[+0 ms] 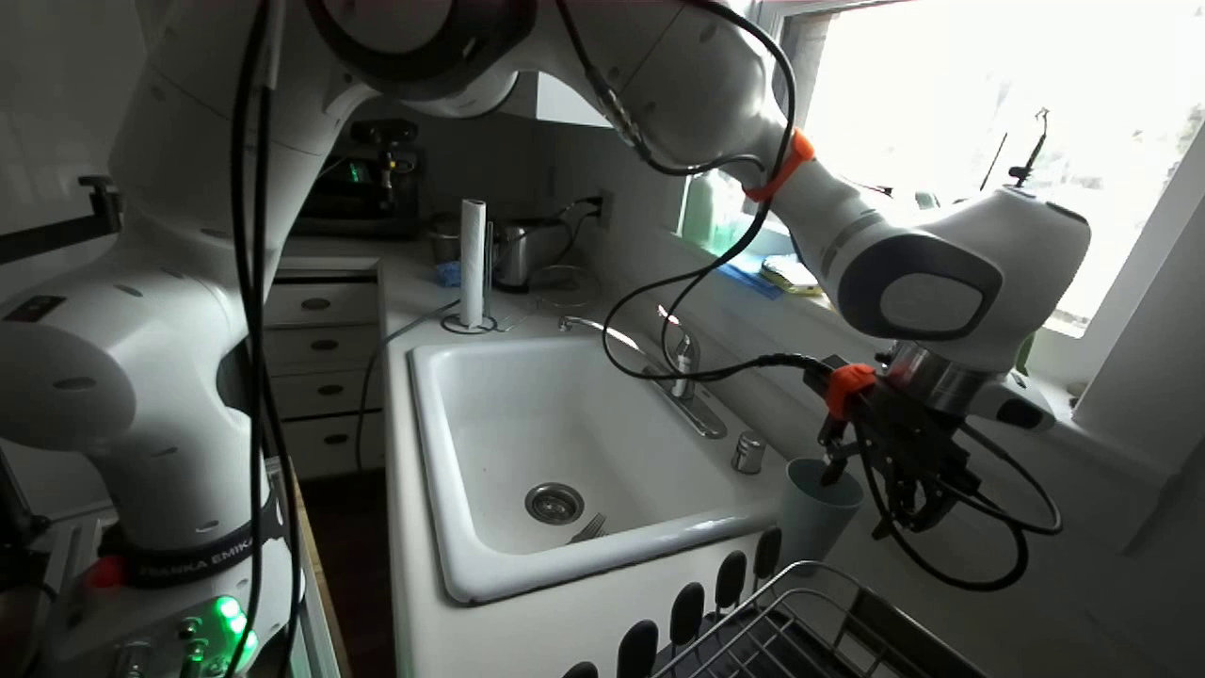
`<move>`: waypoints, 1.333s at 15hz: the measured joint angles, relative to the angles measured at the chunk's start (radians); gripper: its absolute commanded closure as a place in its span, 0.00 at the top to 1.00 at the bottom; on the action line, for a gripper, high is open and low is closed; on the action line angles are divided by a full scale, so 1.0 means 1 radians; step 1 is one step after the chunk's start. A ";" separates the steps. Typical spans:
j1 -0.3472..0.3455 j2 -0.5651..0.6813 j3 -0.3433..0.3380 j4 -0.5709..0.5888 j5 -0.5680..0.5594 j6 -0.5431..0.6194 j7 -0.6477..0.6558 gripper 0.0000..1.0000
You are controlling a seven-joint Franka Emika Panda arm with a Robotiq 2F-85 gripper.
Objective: Pour the liquid from the blue cup into the sink
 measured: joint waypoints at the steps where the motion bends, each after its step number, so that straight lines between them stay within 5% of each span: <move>1: -0.004 0.014 0.005 0.014 0.000 0.000 0.000 0.42; 7: -0.014 0.079 0.028 0.074 0.000 0.000 0.000 0.02; 20: 0.019 0.077 0.062 0.080 -0.096 -0.007 -0.054 0.01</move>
